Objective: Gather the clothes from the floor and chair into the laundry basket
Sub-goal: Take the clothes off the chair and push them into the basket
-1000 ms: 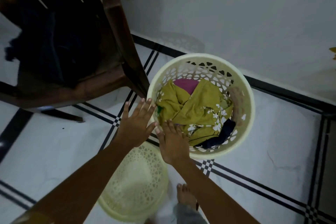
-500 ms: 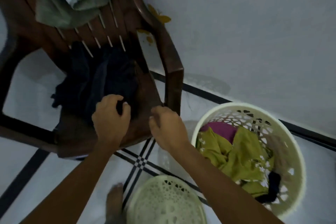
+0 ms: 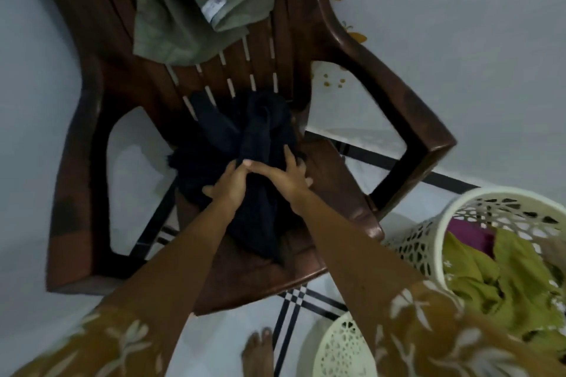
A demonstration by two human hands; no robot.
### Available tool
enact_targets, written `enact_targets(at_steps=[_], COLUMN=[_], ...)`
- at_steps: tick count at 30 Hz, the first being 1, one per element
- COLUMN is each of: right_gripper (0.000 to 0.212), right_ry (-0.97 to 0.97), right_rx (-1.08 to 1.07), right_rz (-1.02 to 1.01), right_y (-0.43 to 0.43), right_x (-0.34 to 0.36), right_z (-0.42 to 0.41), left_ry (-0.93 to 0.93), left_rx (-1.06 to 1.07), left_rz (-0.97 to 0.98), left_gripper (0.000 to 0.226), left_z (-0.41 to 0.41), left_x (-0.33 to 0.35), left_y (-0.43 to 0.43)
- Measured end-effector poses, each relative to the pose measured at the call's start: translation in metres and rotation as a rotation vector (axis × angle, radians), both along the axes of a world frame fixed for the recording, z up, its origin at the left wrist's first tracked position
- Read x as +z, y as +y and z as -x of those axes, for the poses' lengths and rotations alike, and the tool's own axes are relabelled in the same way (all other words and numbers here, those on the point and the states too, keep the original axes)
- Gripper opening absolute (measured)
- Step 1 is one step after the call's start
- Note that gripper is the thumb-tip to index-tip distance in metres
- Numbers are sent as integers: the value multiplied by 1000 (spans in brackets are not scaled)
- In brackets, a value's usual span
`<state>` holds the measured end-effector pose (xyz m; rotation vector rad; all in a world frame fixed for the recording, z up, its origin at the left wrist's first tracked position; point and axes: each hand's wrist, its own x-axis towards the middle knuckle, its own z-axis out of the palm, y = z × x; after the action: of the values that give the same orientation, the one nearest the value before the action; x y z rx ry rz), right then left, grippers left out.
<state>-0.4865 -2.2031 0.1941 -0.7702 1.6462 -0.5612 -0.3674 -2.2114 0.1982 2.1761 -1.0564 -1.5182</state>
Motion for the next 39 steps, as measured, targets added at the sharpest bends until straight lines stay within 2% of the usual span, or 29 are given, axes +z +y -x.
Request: enact_targets(at_steps=[2,3,5,8,11,14,16,18,19,21,24,26,28,30,32,33,36,39], right_gripper=[129,131,131,105,73,67,67,69,69,71,83,98,110,108,100,99,94,95], right_ry=[17,10,-21,-28,-11,-6,-11,-16,-12,-9,46,60,76,72,104,125,125,64], right_rx=[-24,-34,-38,-129,-248,-316,-320,-308,-291,-253,-163,-121,-76,-14,49,69,77,60], right_rz=[4,19,92,185,294,402,467,529,553,611,667,689,673,663,668,667,674,713], right_y=[-4,0,11,29,32,17,6,-7,-10,-25,-58,-95,-131,-168,-191,-199,-210,-214], right_x=[-5,-6,-7,-3,21,66,108,154,173,215,260,285,303,313,312,310,302,291], right_z=[-17,-20,-31,-29,-19,-5,10,27,34,49,63,65,60,54,49,47,46,49], left_ry=[268,384,526,665,731,794,808,668,519,329,317,317,265,228,313,368,413,403], left_rx=[119,169,237,235,231,354,587,766,795,773,752,739,738,757,756,733,692,574], left_rz=[-40,-12,36,73,147,256,269,354,442,572,562,534,478,445,410,396,421,597], left_gripper=[61,52,39,43,47,44,35,29,31,61,114,137,145,139,125,113,58,21], left_z=[-14,-16,-27,-27,-21,-12,-6,-2,-3,-4,0,10,21,24,22,17,6,4], left_x=[3,11,21,35,59,96,130,168,182,222,283,316,330,324,315,308,298,294], left_y=[-4,-1,0,0,3,-1,-15,-42,-57,-93,-142,-176,-200,-225,-241,-249,-264,-257])
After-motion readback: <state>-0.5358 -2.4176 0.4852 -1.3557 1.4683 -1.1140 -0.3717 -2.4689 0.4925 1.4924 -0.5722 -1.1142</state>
